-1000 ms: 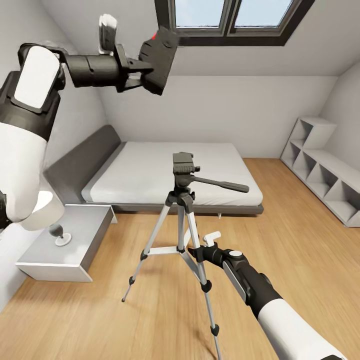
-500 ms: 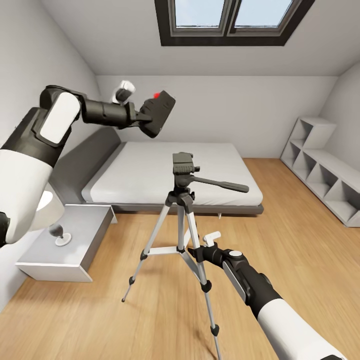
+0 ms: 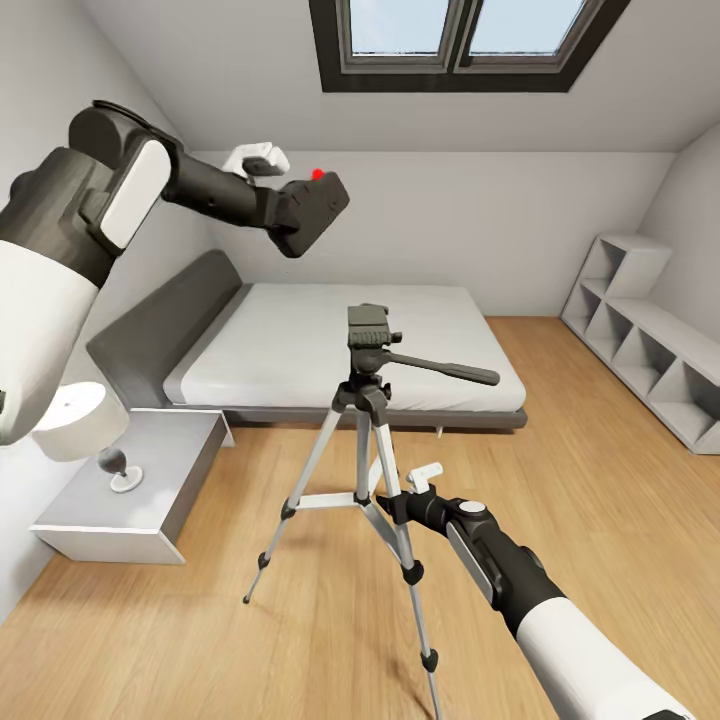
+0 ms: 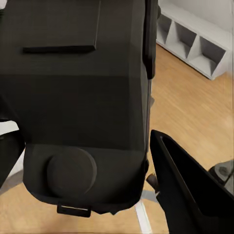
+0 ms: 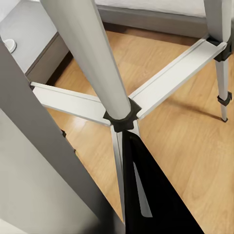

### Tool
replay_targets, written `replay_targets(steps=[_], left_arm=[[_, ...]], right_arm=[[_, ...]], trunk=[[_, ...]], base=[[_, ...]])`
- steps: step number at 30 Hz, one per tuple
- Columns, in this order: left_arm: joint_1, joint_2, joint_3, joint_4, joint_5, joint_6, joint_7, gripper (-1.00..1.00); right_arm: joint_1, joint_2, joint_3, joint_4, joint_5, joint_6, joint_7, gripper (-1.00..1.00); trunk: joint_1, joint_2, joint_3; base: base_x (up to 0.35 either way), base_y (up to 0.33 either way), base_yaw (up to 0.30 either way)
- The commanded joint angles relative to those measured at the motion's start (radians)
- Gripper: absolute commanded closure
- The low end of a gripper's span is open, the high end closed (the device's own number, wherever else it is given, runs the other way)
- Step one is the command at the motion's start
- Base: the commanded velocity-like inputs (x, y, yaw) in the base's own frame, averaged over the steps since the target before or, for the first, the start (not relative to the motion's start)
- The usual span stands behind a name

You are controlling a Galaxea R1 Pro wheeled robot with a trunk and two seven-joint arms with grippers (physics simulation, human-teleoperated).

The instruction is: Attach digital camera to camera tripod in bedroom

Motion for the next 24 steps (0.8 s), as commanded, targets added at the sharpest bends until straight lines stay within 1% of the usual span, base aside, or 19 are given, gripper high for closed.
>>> replay_targets(steps=[1, 2, 3, 6, 7, 8, 9, 10, 12, 16, 18, 20, 21, 23, 24], left_arm=[[-0.009, -0.004, -0.006, 0.009, -0.038, -0.002, -0.029, 1.0], [-0.016, -0.01, -0.008, 0.018, -0.061, -0.003, -0.047, 1.0], [-0.03, -0.022, -0.012, 0.035, -0.109, -0.004, -0.082, 1.0], [-0.055, -0.043, -0.015, 0.055, -0.181, -0.006, -0.132, 1.0], [-0.068, -0.06, -0.016, 0.064, -0.227, -0.006, -0.165, 1.0], [-0.072, -0.068, -0.017, 0.068, -0.249, -0.007, -0.183, 1.0], [-0.079, -0.087, -0.017, 0.072, -0.291, -0.01, -0.214, 1.0], [-0.085, -0.116, -0.018, 0.077, -0.349, -0.014, -0.25, 1.0], [-0.088, -0.149, -0.019, 0.078, -0.413, -0.016, -0.275, 1.0], [-0.09, -0.174, -0.021, 0.07, -0.458, -0.016, -0.29, 1.0], [-0.09, -0.178, -0.026, 0.066, -0.463, -0.016, -0.293, 1.0], [-0.091, -0.182, -0.047, 0.063, -0.468, -0.016, -0.302, 1.0], [-0.091, -0.187, -0.152, 0.06, -0.469, -0.015, -0.325, 1.0], [-0.091, -0.188, -0.232, 0.058, -0.467, -0.014, -0.332, 1.0], [-0.091, -0.188, -0.248, 0.057, -0.466, -0.014, -0.333, 1.0]], right_arm=[[-0.001, 0.0, -0.001, 0.005, 0.012, 0.005, -0.002, 1.0], [-0.001, 0.0, -0.001, 0.004, 0.012, 0.005, -0.002, 1.0], [-0.001, 0.0, -0.001, 0.004, 0.012, 0.005, -0.002, 1.0], [-0.001, -0.001, -0.001, 0.004, 0.012, 0.005, -0.002, 1.0], [-0.001, -0.002, -0.002, 0.004, 0.012, 0.005, -0.002, 1.0], [-0.001, -0.002, -0.002, 0.003, 0.012, 0.005, -0.002, 1.0], [-0.001, -0.002, -0.002, 0.003, 0.012, 0.005, -0.002, 1.0], [-0.001, -0.002, -0.002, 0.003, 0.012, 0.005, -0.002, 1.0], [-0.001, -0.001, -0.001, 0.002, 0.012, 0.005, -0.002, 1.0], [-0.001, -0.001, -0.001, 0.002, 0.012, 0.005, -0.002, 1.0], [-0.001, -0.001, -0.001, 0.002, 0.012, 0.006, -0.002, 1.0], [-0.001, 0.0, 0.0, 0.002, 0.012, 0.006, -0.003, 1.0], [-0.001, 0.001, 0.001, -0.003, 0.013, 0.006, -0.026, 1.0], [-0.001, 0.002, 0.003, -0.005, 0.017, 0.007, -0.052, 1.0], [-0.001, 0.003, 0.003, -0.006, 0.019, 0.008, -0.057, 1.0]], trunk=[[0.001, -0.002, -0.002], [0.001, -0.002, -0.002], [0.001, -0.002, -0.002], [0.001, -0.002, -0.002], [0.001, -0.002, -0.002], [0.001, -0.002, -0.002], [0.001, -0.002, -0.002], [0.001, -0.002, -0.002], [0.001, -0.002, -0.002], [0.001, -0.002, -0.002], [0.001, -0.002, -0.002], [0.001, -0.002, -0.002], [0.001, -0.002, -0.002], [0.001, -0.002, -0.002], [0.001, -0.002, -0.002]], base=[[0.0, 0.0, 0.0], [0.0, 0.0, 0.0], [0.0, 0.0, 0.0], [0.0, 0.0, 0.0], [0.0, 0.0, 0.0], [0.0, 0.0, 0.0], [0.0, 0.0, 0.0], [0.0, 0.0, 0.0], [0.0, 0.0, 0.0], [0.0, 0.0, 0.0], [0.0, 0.0, 0.0], [0.0, 0.0, 0.0], [0.0, 0.0, 0.0], [0.0, 0.0, 0.0], [0.0, 0.0, 0.0]])
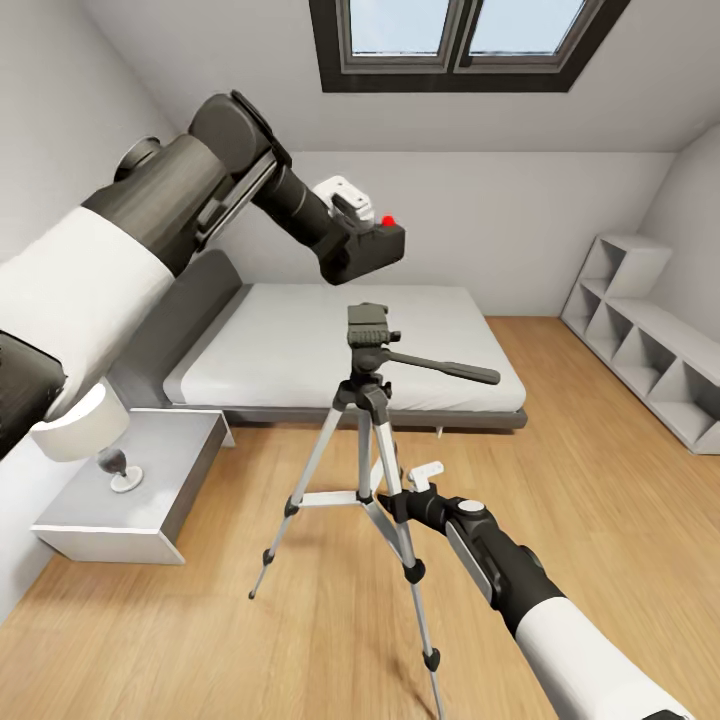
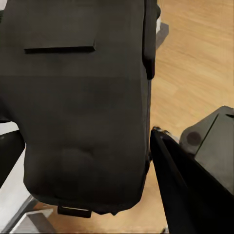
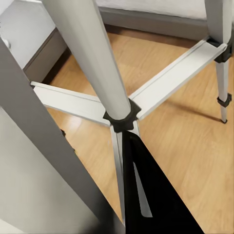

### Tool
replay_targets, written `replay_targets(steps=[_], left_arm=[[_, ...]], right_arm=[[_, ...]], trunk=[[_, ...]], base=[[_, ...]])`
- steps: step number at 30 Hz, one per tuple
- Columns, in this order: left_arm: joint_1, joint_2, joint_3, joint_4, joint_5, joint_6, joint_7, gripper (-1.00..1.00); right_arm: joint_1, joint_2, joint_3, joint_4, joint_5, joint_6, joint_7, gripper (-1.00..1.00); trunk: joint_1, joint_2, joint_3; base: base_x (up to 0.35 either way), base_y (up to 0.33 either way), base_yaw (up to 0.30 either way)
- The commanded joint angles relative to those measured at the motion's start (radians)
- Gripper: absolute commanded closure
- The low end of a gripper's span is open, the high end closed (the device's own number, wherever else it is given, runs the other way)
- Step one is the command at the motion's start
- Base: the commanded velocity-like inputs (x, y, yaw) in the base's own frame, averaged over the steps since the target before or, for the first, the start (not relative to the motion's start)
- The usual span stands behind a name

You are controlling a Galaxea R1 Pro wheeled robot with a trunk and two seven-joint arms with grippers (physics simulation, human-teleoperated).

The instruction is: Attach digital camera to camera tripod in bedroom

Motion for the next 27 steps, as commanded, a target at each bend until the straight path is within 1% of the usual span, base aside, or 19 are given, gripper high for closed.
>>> replay_targets(steps=[1, 6, 7, 8, 11, 13, 18, 19, 20, 21, 22, 23, 24, 26, 27], left_arm=[[-0.002, 0.001, -0.03, -0.001, 0.0, 0.003, -0.006, 1.0], [-0.002, 0.006, -0.074, -0.001, 0.001, 0.004, -0.008, 1.0], [-0.002, 0.006, -0.077, -0.001, 0.001, 0.004, -0.008, 1.0], [-0.003, 0.01, -0.089, -0.001, 0.001, 0.004, -0.01, 1.0], [-0.003, 0.013, -0.092, -0.002, 0.0, 0.004, -0.018, 1.0], [-0.003, 0.017, -0.092, -0.002, 0.0, 0.003, -0.034, 1.0], [-0.003, 0.044, -0.085, -0.003, 0.0, -0.001, -0.119, 1.0], [-0.003, 0.059, -0.083, -0.009, 0.0, -0.005, -0.148, 1.0], [-0.003, 0.09, -0.079, -0.026, 0.001, -0.032, -0.193, 1.0], [-0.003, 0.099, -0.077, -0.029, 0.002, -0.044, -0.202, 1.0], [-0.003, 0.117, -0.072, -0.034, 0.005, -0.073, -0.218, 1.0], [-0.003, 0.126, -0.068, -0.036, 0.008, -0.089, -0.225, 1.0], [-0.003, 0.144, -0.056, -0.038, 0.015, -0.121, -0.241, 1.0], [-0.003, 0.16, -0.041, -0.039, 0.026, -0.152, -0.255, 1.0], [-0.003, 0.177, -0.018, -0.036, 0.042, -0.203, -0.271, 1.0]], right_arm=[[0.0, 0.001, 0.002, -0.001, 0.02, 0.005, -0.04, 1.0], [0.0, 0.004, 0.003, -0.001, 0.041, 0.006, -0.05, 1.0], [0.0, 0.004, 0.003, -0.002, 0.044, 0.006, -0.051, 1.0], [0.0, 0.005, 0.003, -0.002, 0.05, 0.006, -0.053, 1.0], [0.0, 0.005, 0.003, -0.002, 0.051, 0.005, -0.054, 1.0], [0.0, 0.005, 0.003, -0.002, 0.052, 0.004, -0.054, 1.0], [0.0, 0.005, 0.003, -0.002, 0.052, 0.004, -0.054, 1.0], [0.0, 0.005, 0.003, -0.002, 0.052, 0.004, -0.054, 1.0], [0.0, 0.005, 0.003, -0.002, 0.052, 0.004, -0.054, 1.0], [0.0, 0.005, 0.003, -0.002, 0.052, 0.004, -0.054, 1.0], [0.0, 0.006, 0.003, -0.002, 0.052, 0.004, -0.054, 1.0], [0.0, 0.006, 0.003, -0.002, 0.052, 0.004, -0.054, 1.0], [0.0, 0.006, 0.003, -0.001, 0.052, 0.004, -0.054, 1.0], [0.0, 0.006, 0.003, -0.001, 0.052, 0.004, -0.053, 1.0], [0.0, 0.006, 0.002, -0.002, 0.052, 0.004, -0.053, 1.0]], trunk=[[0.001, -0.002, -0.002], [0.001, -0.002, -0.002], [0.001, -0.002, -0.002], [0.001, -0.002, -0.002], [0.001, -0.002, -0.002], [0.001, -0.002, -0.002], [0.001, -0.002, -0.002], [0.001, -0.002, -0.002], [0.001, -0.002, -0.002], [0.001, -0.002, -0.002], [0.001, -0.002, -0.002], [0.001, -0.002, -0.002], [0.001, -0.002, -0.002], [0.001, -0.002, -0.002], [0.001, -0.002, -0.002]], base=[[0.0, 0.0, 0.0], [0.0, 0.0, 0.0], [0.0, 0.0, 0.0], [0.0, 0.0, 0.0], [0.0, 0.0, 0.0], [0.0, 0.0, 0.0], [0.0, 0.0, 0.0], [0.0, 0.0, 0.0], [0.0, 0.0, 0.0], [0.0, 0.0, 0.0], [0.0, 0.0, 0.0], [0.0, 0.0, 0.0], [0.0, 0.0, 0.0], [0.0, 0.0, 0.0], [0.0, 0.0, 0.0]])
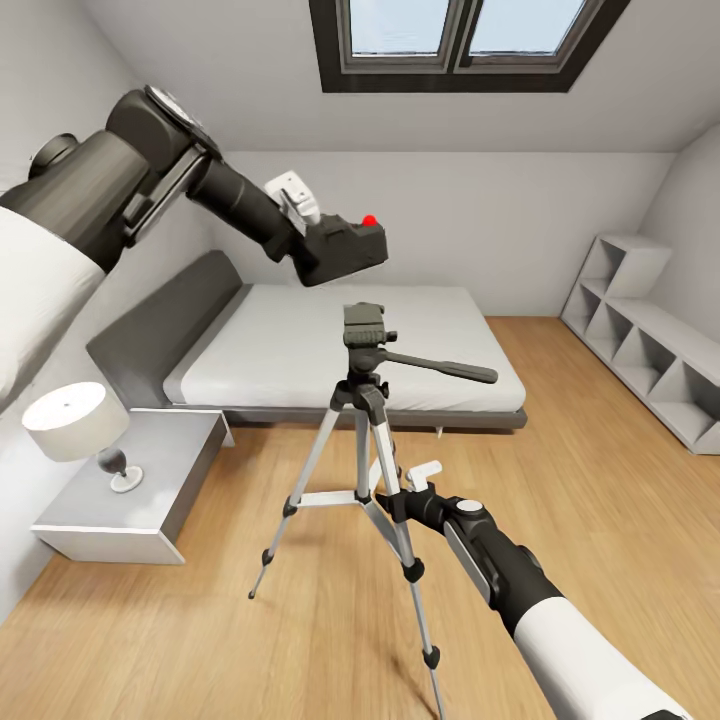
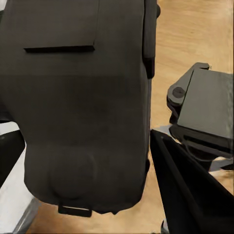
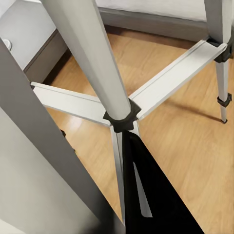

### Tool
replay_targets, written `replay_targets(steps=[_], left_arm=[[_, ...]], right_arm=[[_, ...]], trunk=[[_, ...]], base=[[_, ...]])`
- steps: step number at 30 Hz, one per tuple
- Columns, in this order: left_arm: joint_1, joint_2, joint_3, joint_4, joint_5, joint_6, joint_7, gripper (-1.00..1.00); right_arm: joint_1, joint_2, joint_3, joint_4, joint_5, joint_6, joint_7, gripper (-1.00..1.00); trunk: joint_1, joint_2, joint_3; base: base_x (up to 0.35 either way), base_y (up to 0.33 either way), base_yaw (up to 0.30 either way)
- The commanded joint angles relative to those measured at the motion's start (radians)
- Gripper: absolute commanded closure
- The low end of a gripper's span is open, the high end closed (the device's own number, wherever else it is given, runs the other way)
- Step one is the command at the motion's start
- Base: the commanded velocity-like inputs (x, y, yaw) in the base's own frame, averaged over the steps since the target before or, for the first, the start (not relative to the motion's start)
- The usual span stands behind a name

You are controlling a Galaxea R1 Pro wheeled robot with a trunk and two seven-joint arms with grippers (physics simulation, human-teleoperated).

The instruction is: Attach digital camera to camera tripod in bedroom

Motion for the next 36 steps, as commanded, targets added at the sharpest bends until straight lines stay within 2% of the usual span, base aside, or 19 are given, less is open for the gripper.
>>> replay_targets(steps=[1, 6, 8, 23, 28, 31, 32, 36], left_arm=[[-0.002, 0.008, 0.007, 0.001, 0.012, -0.028, -0.008, 1.0], [-0.002, 0.016, 0.024, 0.007, 0.026, -0.102, -0.018, 1.0], [-0.002, 0.017, 0.025, 0.01, 0.028, -0.108, -0.019, 1.0], [-0.001, 0.014, 0.025, 0.027, 0.028, -0.108, -0.006, 1.0], [0.001, -0.01, 0.025, 0.042, 0.034, -0.112, -0.027, 1.0], [0.001, -0.013, 0.026, 0.071, 0.053, -0.15, -0.08, 1.0], [0.001, -0.015, 0.029, 0.113, 0.081, -0.253, -0.162, 1.0], [0.001, -0.017, 0.027, 0.205, 0.096, -0.401, -0.253, 1.0]], right_arm=[[0.0, 0.0, 0.001, 0.001, 0.041, 0.005, -0.056, 1.0], [0.0, -0.001, 0.001, 0.001, 0.04, 0.005, -0.056, 1.0], [0.0, -0.001, 0.001, 0.002, 0.04, 0.005, -0.056, 1.0], [0.0, 0.0, 0.001, 0.002, 0.04, 0.005, -0.057, 1.0], [0.0, 0.0, 0.001, 0.002, 0.04, 0.005, -0.057, 1.0], [0.0, 0.0, 0.001, 0.002, 0.04, 0.005, -0.057, 1.0], [0.0, 0.0, 0.001, 0.002, 0.04, 0.005, -0.057, 1.0], [0.0, -0.001, 0.001, 0.002, 0.041, 0.005, -0.057, 1.0]], trunk=[[0.001, -0.001, -0.002], [0.001, -0.001, -0.002], [0.001, -0.001, -0.002], [0.001, -0.001, -0.002], [0.001, -0.001, -0.002], [0.001, -0.001, -0.002], [0.001, -0.001, -0.002], [0.001, -0.001, -0.002]], base=[[0.0, 0.0, 0.0], [0.0, 0.0, 0.0], [0.0, 0.0, 0.0], [0.0, 0.0, 0.0], [0.0, 0.0, 0.0], [0.0, 0.0, 0.0], [0.0, 0.0, 0.0], [0.0, 0.0, 0.0]])
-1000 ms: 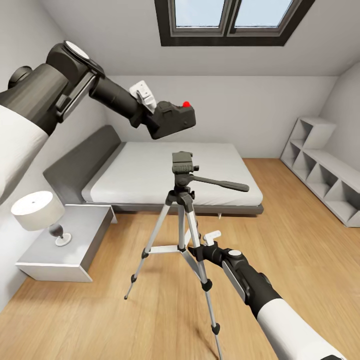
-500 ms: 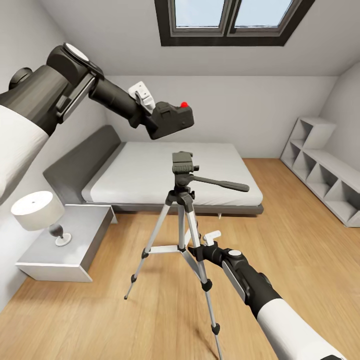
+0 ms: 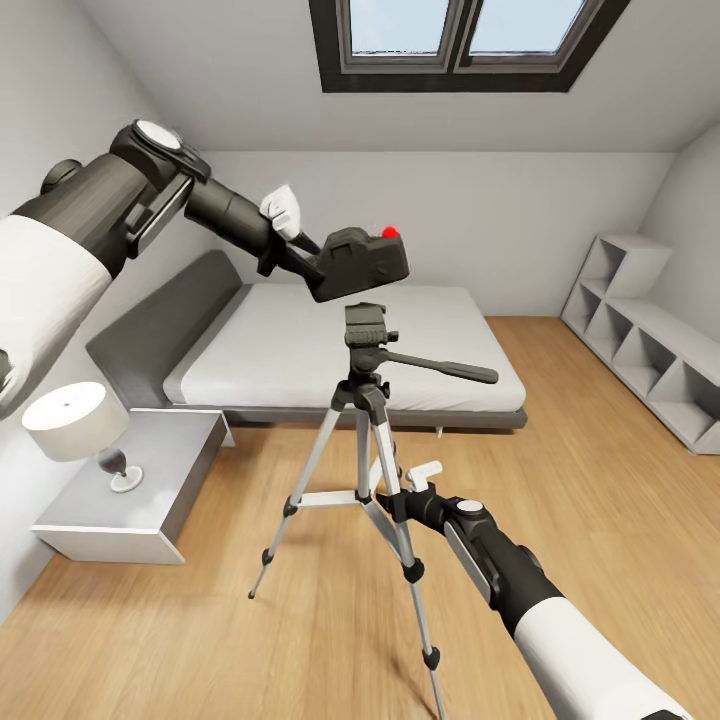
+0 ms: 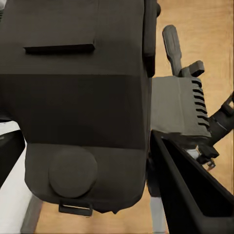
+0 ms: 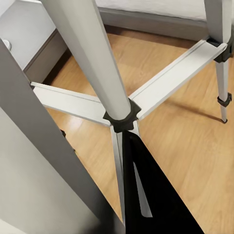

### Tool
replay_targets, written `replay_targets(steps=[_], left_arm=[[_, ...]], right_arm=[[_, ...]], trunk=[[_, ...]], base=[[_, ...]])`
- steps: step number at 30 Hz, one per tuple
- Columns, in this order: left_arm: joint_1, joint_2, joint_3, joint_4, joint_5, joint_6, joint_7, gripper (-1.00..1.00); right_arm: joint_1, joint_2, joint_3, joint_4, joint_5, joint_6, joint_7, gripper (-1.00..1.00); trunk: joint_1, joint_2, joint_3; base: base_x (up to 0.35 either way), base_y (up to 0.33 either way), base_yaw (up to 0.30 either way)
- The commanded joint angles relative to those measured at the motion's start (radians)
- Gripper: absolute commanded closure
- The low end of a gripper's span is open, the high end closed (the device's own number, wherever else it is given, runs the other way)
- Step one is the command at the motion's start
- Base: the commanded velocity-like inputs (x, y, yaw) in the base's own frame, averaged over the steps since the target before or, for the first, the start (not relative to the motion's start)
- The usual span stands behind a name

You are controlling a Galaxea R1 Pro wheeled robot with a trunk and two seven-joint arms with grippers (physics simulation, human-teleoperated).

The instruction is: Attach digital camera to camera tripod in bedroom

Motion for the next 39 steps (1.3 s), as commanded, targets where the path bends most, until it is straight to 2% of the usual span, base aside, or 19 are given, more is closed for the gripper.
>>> replay_targets(steps=[1, 13, 14, 20, 27, 39], left_arm=[[-0.002, 0.001, -0.008, 0.031, 0.008, -0.048, -0.029, 1.0], [-0.002, -0.002, -0.017, 0.037, 0.002, -0.067, -0.039, 1.0], [0.002, -0.003, -0.011, 0.031, -0.003, -0.058, -0.032, 1.0], [0.001, 0.002, 0.013, -0.002, -0.036, -0.006, 0.007, 1.0], [0.001, 0.008, -0.012, 0.011, 0.004, 0.033, 0.017, 1.0], [0.001, 0.021, -0.015, -0.054, 0.008, 0.064, 0.026, 1.0]], right_arm=[[0.0, 0.0, 0.002, 0.0, 0.047, 0.005, -0.055, 1.0], [0.0, 0.0, 0.002, 0.0, 0.047, 0.005, -0.055, 1.0], [0.0, 0.0, 0.002, 0.005, -0.005, 0.005, -0.007, 1.0], [0.0, 0.0, 0.002, 0.009, -0.031, 0.005, -0.014, 1.0], [0.0, -0.003, 0.002, 0.008, -0.018, 0.005, -0.005, 1.0], [0.0, -0.007, 0.002, 0.008, -0.03, 0.005, -0.004, 1.0]], trunk=[[0.001, -0.002, -0.002], [0.001, -0.002, -0.002], [0.001, -0.002, -0.002], [0.001, -0.002, -0.002], [0.001, -0.002, -0.002], [0.001, -0.002, -0.002]], base=[[0.0, 0.0, 0.0], [0.0, 0.0, 0.0], [0.0, 0.0, 0.0], [0.0, 0.0, 0.0], [0.0, 0.0, 0.0], [0.0, 0.0, 0.0]])
